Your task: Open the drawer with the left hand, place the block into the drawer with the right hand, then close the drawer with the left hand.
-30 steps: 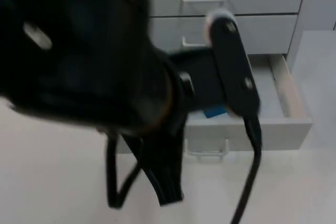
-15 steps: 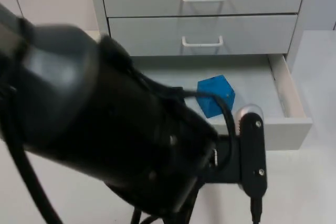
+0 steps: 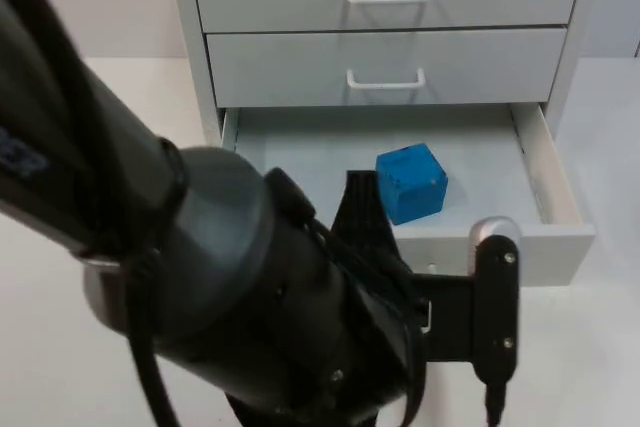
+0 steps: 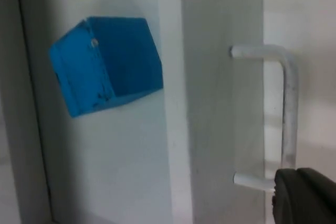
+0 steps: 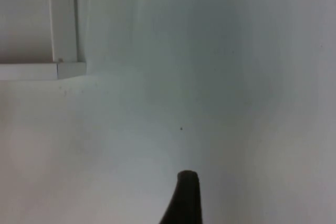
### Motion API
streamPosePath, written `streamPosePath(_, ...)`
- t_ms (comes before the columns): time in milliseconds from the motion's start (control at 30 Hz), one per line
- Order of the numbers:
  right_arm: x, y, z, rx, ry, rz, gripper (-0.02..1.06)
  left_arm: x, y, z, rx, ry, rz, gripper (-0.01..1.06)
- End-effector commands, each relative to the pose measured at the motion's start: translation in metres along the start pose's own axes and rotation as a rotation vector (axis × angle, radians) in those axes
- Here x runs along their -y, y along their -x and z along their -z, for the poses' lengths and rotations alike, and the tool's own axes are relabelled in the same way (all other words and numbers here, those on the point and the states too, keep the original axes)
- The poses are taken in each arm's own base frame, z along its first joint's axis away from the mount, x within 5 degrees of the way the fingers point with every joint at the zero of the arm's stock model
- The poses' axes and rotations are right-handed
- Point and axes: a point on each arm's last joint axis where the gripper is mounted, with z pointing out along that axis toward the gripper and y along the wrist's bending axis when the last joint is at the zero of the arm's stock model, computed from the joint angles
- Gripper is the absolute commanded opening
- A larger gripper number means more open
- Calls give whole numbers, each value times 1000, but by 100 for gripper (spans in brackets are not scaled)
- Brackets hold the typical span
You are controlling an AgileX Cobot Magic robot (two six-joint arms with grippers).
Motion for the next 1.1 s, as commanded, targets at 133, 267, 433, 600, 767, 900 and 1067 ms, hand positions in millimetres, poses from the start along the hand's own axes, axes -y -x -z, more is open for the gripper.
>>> streamPosePath(133,1,1,3,24,3,3,69,-9,-14,-18,-60,27,57,0)
streamPosePath(267,0,2,3,34,6,1,69,-22,-22,-27,-85,41,103,0)
streamPosePath(433,0,2,3,36,6,1,69,-42,-32,-37,-113,68,165,0)
streamPosePath(600,0,3,3,47,7,1,69,-51,-28,-39,-100,87,189,0)
streamPosePath(767,0,3,3,51,8,1,69,-62,-16,-40,-49,88,213,0)
streamPosePath(900,0,3,3,51,8,1,69,-71,-11,-40,-40,114,199,0)
streamPosePath(1067,0,3,3,46,7,1,69,-88,-19,-50,-23,93,245,0)
